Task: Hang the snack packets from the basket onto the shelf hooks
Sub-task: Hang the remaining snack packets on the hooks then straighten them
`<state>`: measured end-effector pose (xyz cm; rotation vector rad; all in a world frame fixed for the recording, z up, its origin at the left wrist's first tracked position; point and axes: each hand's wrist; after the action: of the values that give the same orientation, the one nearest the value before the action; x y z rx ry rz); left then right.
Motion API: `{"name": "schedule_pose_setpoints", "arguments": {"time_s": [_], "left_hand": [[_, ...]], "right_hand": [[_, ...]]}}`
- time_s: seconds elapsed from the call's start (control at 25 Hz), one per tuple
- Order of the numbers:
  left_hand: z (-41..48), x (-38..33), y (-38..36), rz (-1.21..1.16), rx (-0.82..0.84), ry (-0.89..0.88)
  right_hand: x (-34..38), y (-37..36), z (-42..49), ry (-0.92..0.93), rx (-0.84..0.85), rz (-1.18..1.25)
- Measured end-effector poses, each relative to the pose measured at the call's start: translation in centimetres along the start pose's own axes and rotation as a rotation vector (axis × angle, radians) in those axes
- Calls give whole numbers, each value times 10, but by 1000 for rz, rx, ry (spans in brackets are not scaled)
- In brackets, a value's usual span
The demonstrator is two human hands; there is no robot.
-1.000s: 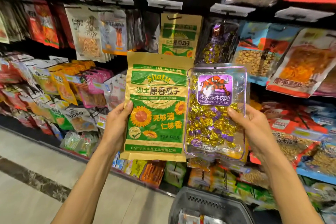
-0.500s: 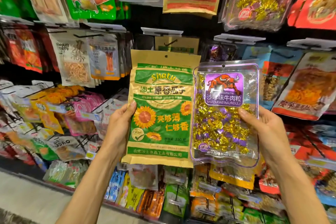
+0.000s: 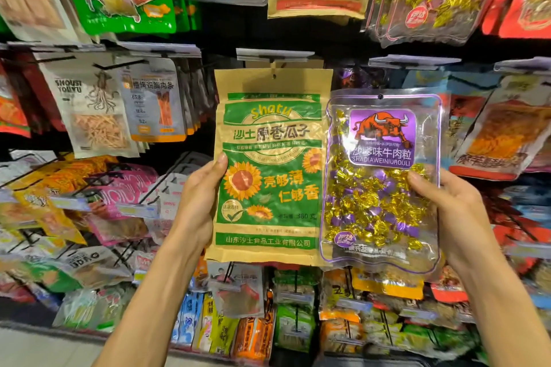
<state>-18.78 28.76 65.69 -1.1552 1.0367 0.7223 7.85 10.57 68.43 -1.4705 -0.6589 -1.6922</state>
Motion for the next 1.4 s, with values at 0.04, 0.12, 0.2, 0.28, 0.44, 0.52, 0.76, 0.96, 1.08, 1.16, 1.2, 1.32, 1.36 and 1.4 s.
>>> {"name": "schedule_pose_setpoints", "arguments": {"time_s": [0.04, 0.12, 0.2, 0.28, 0.44, 0.52, 0.76, 0.96, 1.08, 1.16, 1.2, 1.32, 1.36, 1.4], "left_hand": [[1, 0, 0, 2, -1, 11], [2, -1, 1, 3, 1, 27], [4, -3, 2, 5, -10, 39], [6, -4, 2, 10, -18, 43], [6, -7, -1, 26, -21, 51], [5, -8, -3, 25, -27, 67], [10, -8, -8, 66, -68, 38], [23, -5, -9, 95, -86, 13], [30, -4, -16, 97, -87, -7], [34, -1, -20, 100, -80, -23], [36, 0, -20, 108, -79, -25], [41, 5, -18, 124, -96, -28], [44, 6, -16, 124, -101, -28], [47, 8, -15, 127, -100, -29]], "right_hand": [[1, -1, -1, 4, -5, 1], [3, -3, -1, 4, -5, -9], [5, -3, -1, 1, -2, -12], [8, 0, -1, -3, -11, -4], [10, 5, 1, -2, -4, -3], [11, 8, 3, 1, 7, 7], [11, 15, 20, -47, 35, 83], [14, 14, 43, -48, 8, 70], [17, 12, 50, -27, 7, 19], [17, 13, 51, -13, 2, 16], [16, 14, 51, -13, -1, 21], [15, 16, 51, -29, 9, 36], [15, 17, 50, -27, 12, 27], [14, 17, 51, -17, 15, 22]]}}
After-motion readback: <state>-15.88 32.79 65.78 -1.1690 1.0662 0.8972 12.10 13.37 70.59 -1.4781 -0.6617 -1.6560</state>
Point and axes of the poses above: each hand's wrist, its own z-axis towards the middle knuckle, its own y-axis out of the back of the hand, x = y × z, and after that the axes turned 2 degrees about -y, right-handed
